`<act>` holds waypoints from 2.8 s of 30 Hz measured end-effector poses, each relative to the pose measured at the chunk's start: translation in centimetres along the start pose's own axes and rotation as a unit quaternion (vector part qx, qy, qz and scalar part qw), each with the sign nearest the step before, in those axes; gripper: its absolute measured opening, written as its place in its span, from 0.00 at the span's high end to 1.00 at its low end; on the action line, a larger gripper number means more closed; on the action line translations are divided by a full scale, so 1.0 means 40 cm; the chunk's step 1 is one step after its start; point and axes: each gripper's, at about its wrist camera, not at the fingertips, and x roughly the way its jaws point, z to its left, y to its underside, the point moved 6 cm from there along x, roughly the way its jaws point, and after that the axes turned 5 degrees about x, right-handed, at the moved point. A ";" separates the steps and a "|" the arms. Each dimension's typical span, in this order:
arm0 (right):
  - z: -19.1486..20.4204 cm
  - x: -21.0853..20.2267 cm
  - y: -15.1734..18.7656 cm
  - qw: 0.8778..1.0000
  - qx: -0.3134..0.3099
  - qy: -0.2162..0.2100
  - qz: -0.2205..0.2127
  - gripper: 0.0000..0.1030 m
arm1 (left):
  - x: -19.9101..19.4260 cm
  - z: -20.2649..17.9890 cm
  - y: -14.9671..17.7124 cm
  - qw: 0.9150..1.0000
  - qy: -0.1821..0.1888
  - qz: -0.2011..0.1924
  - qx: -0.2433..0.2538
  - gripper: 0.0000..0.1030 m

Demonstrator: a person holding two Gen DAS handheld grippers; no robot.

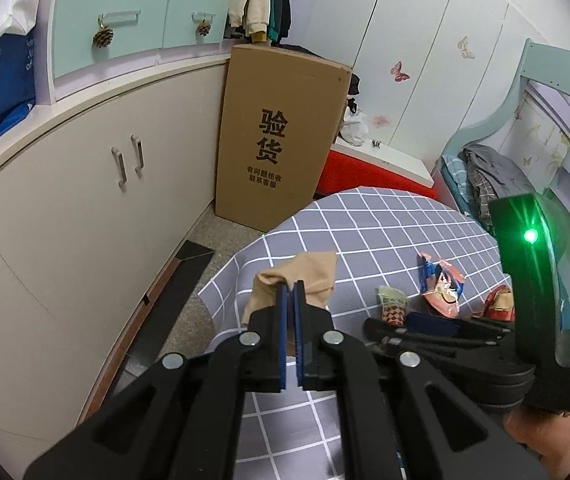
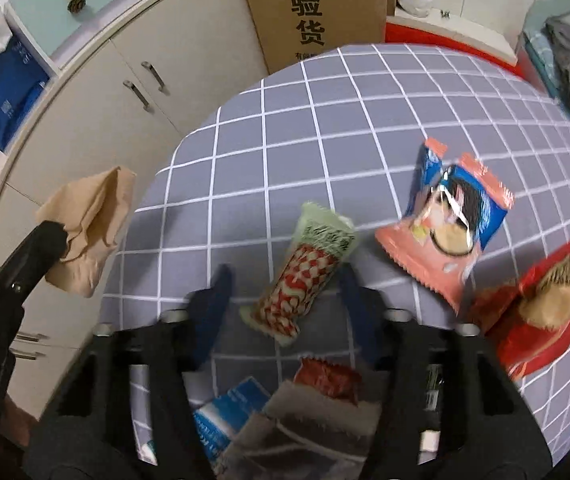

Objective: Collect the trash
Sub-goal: 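Grasp the brown paper with the left gripper while the right grasps a red-white candy wrapper, then carry both items over the blue wastebasket and open both grippers to drop them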

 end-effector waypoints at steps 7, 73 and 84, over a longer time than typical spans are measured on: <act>0.032 -0.008 0.010 0.997 -0.056 0.037 -0.025 0.89 | -0.001 0.035 0.014 1.000 0.013 0.006 -0.020 0.97; 0.613 0.221 0.452 0.978 -0.173 -0.118 0.005 0.88 | -0.030 0.648 0.577 0.956 -0.084 0.140 -0.242 0.43; 0.651 0.214 0.455 0.975 -0.165 -0.147 -0.006 0.86 | -0.067 0.693 0.593 0.951 -0.103 0.132 -0.261 0.40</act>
